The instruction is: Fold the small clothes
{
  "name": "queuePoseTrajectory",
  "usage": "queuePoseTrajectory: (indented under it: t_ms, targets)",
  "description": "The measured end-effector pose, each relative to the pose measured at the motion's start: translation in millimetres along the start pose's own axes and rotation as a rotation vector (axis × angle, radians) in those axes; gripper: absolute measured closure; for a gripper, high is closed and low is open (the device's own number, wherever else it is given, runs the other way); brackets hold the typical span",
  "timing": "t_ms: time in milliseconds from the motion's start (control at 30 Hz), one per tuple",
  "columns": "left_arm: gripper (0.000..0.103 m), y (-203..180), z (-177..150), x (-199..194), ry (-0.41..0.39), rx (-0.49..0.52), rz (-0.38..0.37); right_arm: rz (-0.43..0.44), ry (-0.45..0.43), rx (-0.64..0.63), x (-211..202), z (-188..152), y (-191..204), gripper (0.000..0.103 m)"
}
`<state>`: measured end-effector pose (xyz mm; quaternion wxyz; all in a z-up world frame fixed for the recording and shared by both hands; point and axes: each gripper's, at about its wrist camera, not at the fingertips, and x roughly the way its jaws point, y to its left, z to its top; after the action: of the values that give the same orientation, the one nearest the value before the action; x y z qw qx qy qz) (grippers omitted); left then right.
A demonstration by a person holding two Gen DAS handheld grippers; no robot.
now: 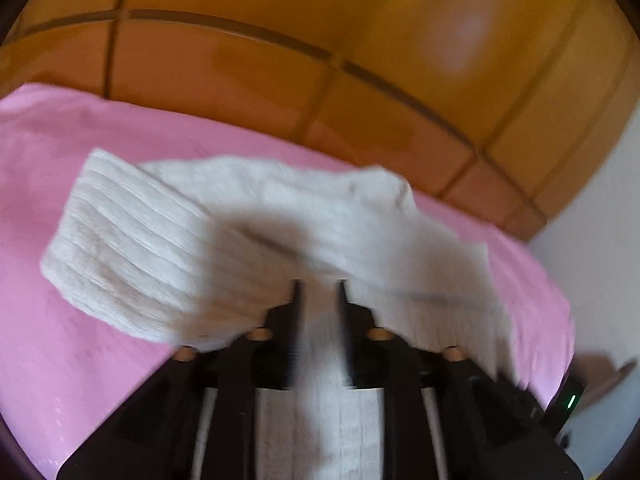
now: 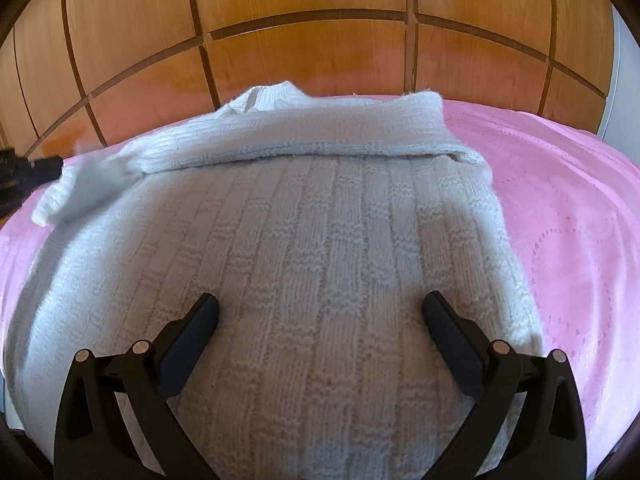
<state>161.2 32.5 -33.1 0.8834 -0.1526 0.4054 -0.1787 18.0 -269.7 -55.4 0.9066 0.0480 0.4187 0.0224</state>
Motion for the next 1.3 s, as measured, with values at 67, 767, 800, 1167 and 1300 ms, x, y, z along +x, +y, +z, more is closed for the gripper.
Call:
queuePoseTrajectory:
  t_ms: [67, 767, 800, 1167, 1300]
  targets:
    - [0.055, -4.5, -19.9, -6.2, -0.003, 0.037, 0.01, -0.001, 0.006, 0.0, 0.2, 0.8, 0.1, 0.002]
    - [0.055, 36.9, -88.3, -8.3, 0.013, 0.059, 0.102, 0.467, 0.292, 0.078, 87.9, 90.6, 171.0, 0.058]
    - [0.054, 37.8, -87.8, -8.5, 0.012, 0.054, 0.096, 0.446, 0.295, 0.039, 89.0, 94.8, 178.7, 0.08]
    - [0.054, 35.4, -88.4, -7.3, 0.008, 0.054, 0.098, 0.444, -0.065, -0.025, -10.2, 197.7, 171.4, 0.097]
    - [0.054, 31.8, -90.9, -7.0, 0.007, 0.061, 0.105, 0.372, -0.141, 0.056, -25.0, 214.6, 123.4, 0.097]
